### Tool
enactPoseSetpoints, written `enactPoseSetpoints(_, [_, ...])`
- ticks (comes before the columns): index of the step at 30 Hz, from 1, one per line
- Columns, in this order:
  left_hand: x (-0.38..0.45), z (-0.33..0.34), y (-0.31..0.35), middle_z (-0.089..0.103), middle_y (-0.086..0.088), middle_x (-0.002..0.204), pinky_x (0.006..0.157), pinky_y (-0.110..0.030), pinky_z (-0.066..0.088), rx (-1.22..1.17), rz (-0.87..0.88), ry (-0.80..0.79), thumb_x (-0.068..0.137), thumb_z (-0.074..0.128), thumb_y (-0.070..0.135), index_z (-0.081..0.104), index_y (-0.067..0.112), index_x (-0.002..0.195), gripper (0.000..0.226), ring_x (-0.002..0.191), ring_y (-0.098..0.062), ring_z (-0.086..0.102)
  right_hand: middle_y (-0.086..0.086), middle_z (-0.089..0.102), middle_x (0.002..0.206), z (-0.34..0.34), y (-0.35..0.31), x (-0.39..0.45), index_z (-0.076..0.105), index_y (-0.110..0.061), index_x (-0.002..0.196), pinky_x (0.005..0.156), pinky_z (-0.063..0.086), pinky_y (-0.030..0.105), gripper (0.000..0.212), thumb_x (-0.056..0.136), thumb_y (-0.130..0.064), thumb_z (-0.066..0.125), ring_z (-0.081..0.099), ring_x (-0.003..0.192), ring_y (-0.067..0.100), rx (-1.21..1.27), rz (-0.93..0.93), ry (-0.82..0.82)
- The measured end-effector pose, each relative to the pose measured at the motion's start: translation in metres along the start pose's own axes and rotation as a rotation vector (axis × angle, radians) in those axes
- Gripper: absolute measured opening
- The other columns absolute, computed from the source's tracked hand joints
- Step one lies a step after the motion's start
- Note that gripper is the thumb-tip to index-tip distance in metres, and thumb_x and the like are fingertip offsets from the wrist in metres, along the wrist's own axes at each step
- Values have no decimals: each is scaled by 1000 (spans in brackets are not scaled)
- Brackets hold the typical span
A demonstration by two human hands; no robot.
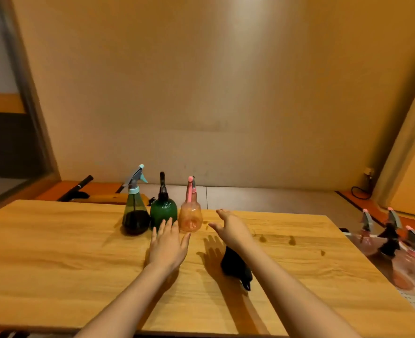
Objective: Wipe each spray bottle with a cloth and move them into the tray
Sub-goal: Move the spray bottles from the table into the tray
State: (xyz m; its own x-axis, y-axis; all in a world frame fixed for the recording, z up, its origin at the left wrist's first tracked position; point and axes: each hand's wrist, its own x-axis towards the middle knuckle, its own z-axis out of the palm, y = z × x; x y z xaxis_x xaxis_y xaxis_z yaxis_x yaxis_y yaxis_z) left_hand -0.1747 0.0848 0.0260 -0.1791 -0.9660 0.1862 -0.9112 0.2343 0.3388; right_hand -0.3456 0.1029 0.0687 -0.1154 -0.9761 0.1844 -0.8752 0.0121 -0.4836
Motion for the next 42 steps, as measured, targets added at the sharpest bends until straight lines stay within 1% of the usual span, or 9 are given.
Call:
enactPoseSetpoints(4, [8,1,-39,14,-7,161,121,-33,10,-157,-81,47,102,32,41,18,9,152,61,149,-19,8,5,39,145,17,-19,20,33,-12,143,105,32,31,64,90,-39,57,36,133,19,90,50,-48])
enactPoseSetpoints(8, [29,-2,-41,5,-6,162,119,-31,11,-288,-102,91,101,38,39,6,8,153,68,149,-19,4,7,39,145,29,-27,45,31,-10,144,102,36,32,69,87,-35,61,38,132,23,168,87,-61])
enactPoseSetpoints(15, [82,-5,-37,4,-9,162,118,-32,13,-407,-161,139,99,45,39,3,6,152,76,149,-21,3,6,37,147,44,-23,86,28,-12,145,101,38,33,70,86,-23,65,40,131,23,247,115,-31])
enactPoseSetpoints(21, [115,6,-46,24,-10,157,114,-38,28,-537,-219,128,93,58,37,18,8,151,77,145,-24,22,3,32,149,57,-16,114,25,-14,146,106,32,34,73,85,-6,63,29,137,23,461,68,-147])
enactPoseSetpoints(24, [124,10,-49,43,-8,145,106,-38,38,-566,-196,178,89,65,34,38,9,142,64,135,-24,39,5,42,143,65,-13,124,35,-12,142,105,35,37,61,87,-1,58,37,133,24,596,66,-137])
enactPoseSetpoints(27, [126,12,-51,48,-6,140,104,-37,40,-574,-199,207,87,67,34,44,9,139,62,131,-23,42,6,54,130,70,-10,126,48,-9,132,101,41,34,47,87,1,58,48,123,22,703,89,-51])
enactPoseSetpoints(33, [127,11,-52,51,-5,135,100,-33,40,-569,-185,209,87,68,32,49,11,134,55,127,-23,46,1,57,117,72,-6,126,51,-12,129,87,42,23,54,79,-6,70,52,107,13,660,51,22])
enactPoseSetpoints(38, [124,11,-53,54,-4,127,91,-28,38,-589,-149,190,86,69,29,54,13,126,46,121,-22,49,6,53,127,68,-5,124,49,-9,131,99,37,30,47,86,-5,62,47,120,18,663,32,-60])
enactPoseSetpoints(42, [120,8,-51,54,-4,127,91,-26,35,-611,-134,183,86,70,28,54,12,127,47,121,-23,49,4,60,114,67,-5,121,54,-8,121,86,43,24,45,79,-10,71,55,108,18,596,50,19])
